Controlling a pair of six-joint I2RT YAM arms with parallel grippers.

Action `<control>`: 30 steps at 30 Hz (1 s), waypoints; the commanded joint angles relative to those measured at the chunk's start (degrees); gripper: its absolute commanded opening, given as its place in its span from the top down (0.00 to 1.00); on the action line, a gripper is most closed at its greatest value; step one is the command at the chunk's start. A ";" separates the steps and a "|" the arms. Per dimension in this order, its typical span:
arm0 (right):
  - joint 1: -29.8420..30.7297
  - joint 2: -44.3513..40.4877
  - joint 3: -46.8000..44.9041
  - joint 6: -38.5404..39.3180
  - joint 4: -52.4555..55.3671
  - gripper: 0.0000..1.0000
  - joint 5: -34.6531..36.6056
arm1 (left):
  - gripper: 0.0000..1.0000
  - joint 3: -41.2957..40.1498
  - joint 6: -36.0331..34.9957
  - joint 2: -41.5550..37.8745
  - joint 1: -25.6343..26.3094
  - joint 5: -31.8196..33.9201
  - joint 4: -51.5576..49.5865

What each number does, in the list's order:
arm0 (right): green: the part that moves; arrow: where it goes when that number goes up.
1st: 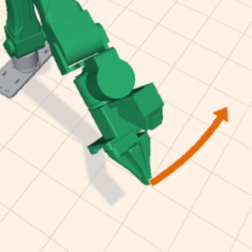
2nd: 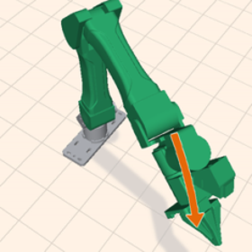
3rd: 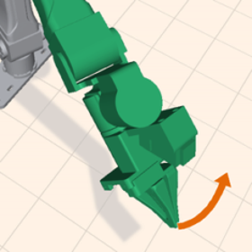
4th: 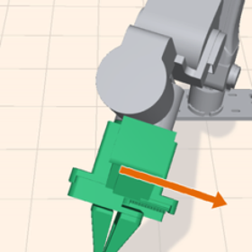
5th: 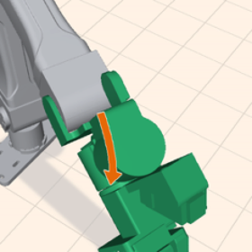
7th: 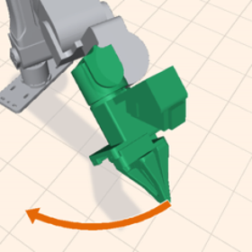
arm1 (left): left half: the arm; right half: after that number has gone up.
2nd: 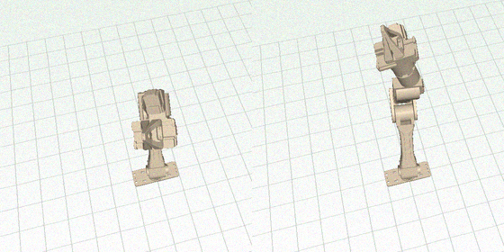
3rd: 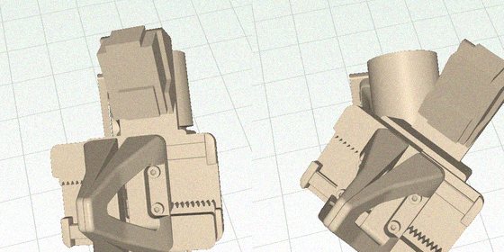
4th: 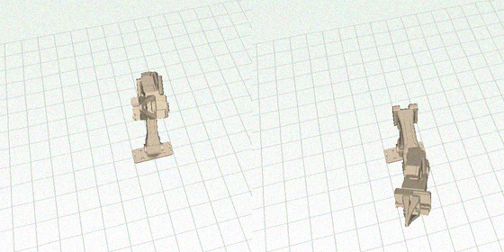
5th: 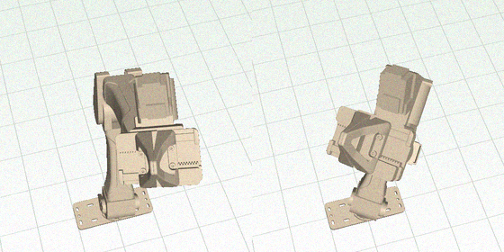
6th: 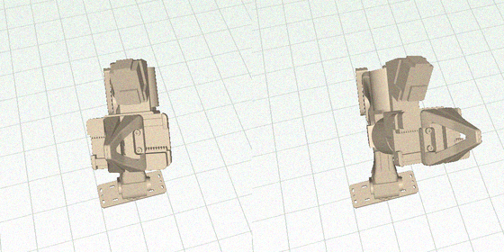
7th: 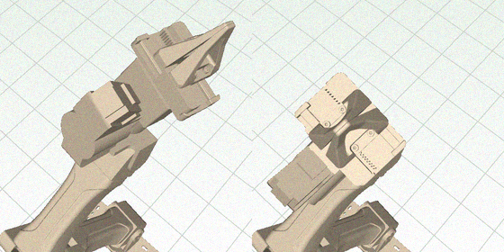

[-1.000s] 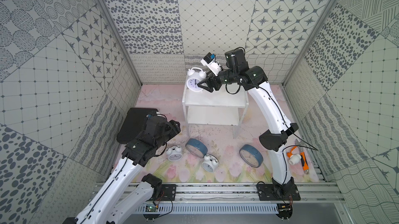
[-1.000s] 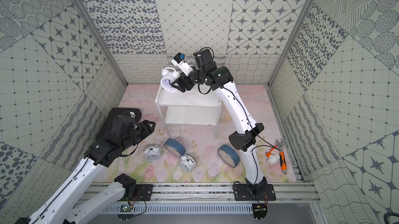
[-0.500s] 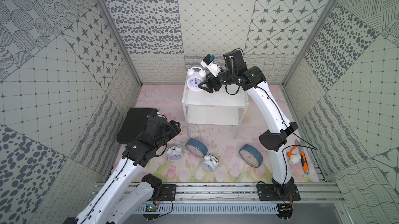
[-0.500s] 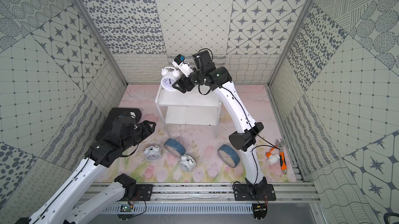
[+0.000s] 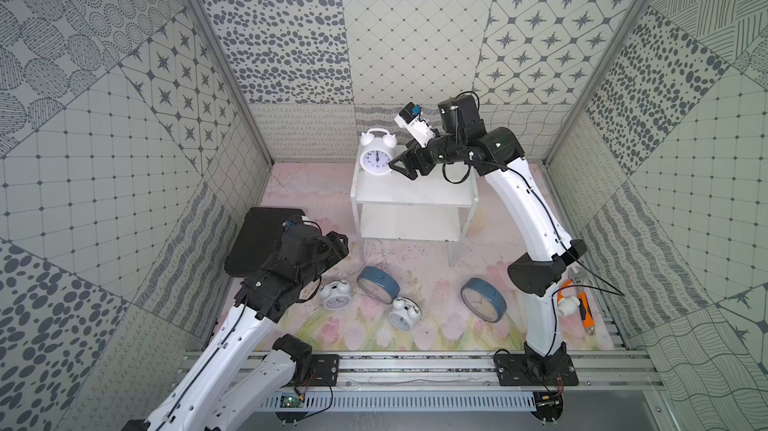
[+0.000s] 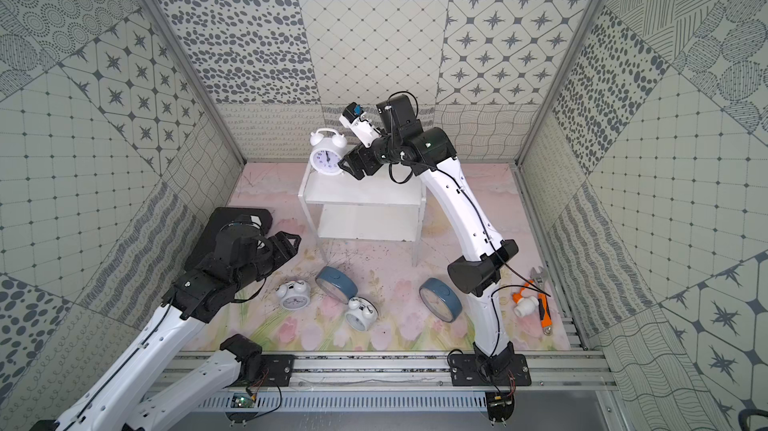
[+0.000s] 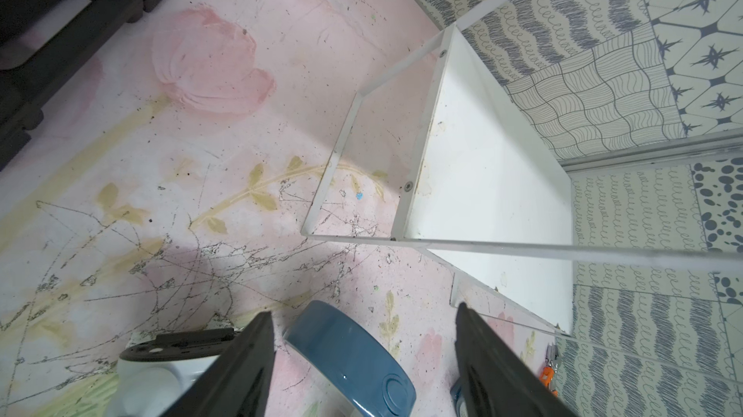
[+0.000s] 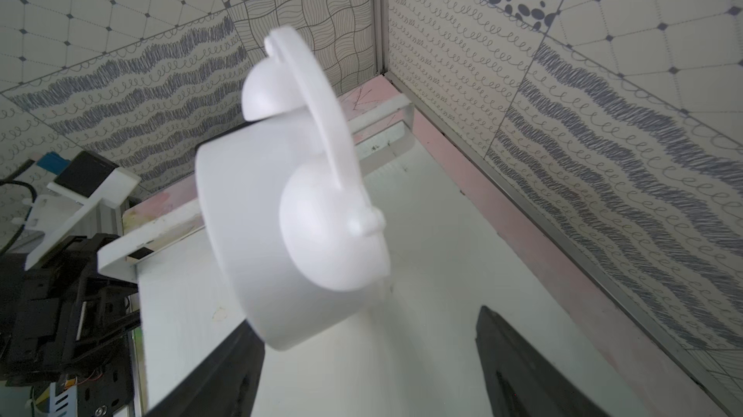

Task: Place the alarm clocks on the shelf by style
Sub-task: Place the alarm on the shelf, then pick up the alarm from the center of the board.

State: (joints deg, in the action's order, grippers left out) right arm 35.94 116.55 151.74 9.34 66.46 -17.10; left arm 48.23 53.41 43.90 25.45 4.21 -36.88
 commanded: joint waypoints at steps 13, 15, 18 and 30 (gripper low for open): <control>19.04 -53.70 -67.67 -22.53 -15.29 0.18 23.67 | 0.26 -2.89 -2.99 -4.78 -0.17 -3.40 -8.35; 23.56 -57.30 -77.67 -27.87 -17.44 0.25 24.65 | 0.27 -4.47 -2.47 -6.37 -0.12 -4.29 -7.94; 27.94 -59.47 -87.75 -34.91 -21.13 0.33 24.98 | 0.30 -5.46 -2.83 -6.58 -0.13 -7.52 -6.23; 32.79 -51.19 -100.81 -43.01 -37.04 0.34 20.08 | 0.37 -8.67 -4.69 -3.18 2.30 -19.83 1.30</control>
State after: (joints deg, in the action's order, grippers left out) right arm 68.42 63.00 51.00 -31.46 37.71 4.64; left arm 40.71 50.43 39.24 26.06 -7.92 -40.38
